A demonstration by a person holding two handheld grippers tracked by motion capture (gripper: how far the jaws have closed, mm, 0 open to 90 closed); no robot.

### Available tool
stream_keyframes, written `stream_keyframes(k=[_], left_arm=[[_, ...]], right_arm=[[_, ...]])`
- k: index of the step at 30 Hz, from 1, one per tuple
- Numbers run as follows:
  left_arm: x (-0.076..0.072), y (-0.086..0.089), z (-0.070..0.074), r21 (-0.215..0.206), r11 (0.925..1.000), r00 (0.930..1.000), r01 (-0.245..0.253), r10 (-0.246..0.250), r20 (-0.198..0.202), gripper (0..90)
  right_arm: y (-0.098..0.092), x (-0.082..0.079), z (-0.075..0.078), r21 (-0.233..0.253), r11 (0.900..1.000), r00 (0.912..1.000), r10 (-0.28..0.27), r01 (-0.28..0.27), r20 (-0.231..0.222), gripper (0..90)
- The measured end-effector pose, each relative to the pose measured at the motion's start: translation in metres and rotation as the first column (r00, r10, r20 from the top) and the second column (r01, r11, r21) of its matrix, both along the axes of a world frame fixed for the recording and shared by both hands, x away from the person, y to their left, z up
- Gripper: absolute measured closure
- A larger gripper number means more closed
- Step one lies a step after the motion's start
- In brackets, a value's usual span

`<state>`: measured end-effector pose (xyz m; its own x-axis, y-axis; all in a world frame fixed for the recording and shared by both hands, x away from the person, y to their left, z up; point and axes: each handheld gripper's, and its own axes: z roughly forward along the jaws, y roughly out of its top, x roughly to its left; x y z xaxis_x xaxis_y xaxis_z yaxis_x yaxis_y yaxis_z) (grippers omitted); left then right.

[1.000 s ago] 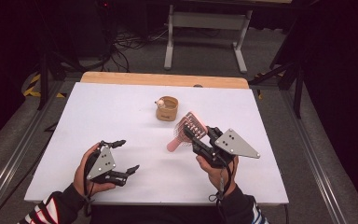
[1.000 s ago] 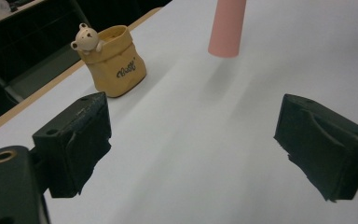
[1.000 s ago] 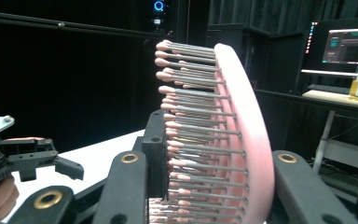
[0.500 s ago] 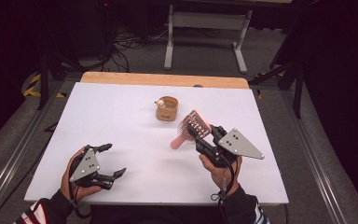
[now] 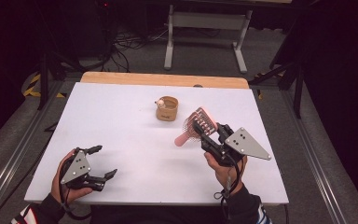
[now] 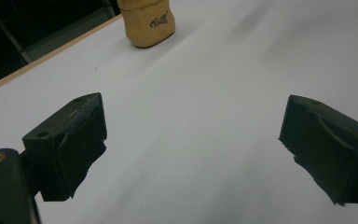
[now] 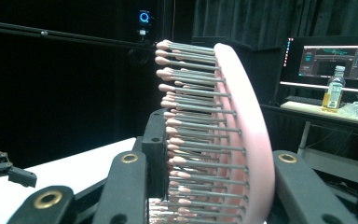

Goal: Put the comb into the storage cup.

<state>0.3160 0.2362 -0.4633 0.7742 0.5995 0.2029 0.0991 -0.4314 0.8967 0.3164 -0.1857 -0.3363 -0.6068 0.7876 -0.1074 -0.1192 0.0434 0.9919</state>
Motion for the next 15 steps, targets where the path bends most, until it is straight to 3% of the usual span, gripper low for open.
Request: stream_keyframes(k=[4,15], left_arm=[[0.001,0.002,-0.001,0.007,0.9999,0.9999,-0.011,0.011,0.001,7.2],[0.004,0.002,-0.003,-0.014,0.9997,0.9997,-0.02,0.02,-0.013,5.3]], right_arm=[[-0.003,0.002,0.003,0.023,1.0,0.9999,0.009,-0.009,-0.006,63.5],[-0.006,0.01,0.014,0.03,1.0,0.9996,-0.011,0.011,0.028,63.5]])
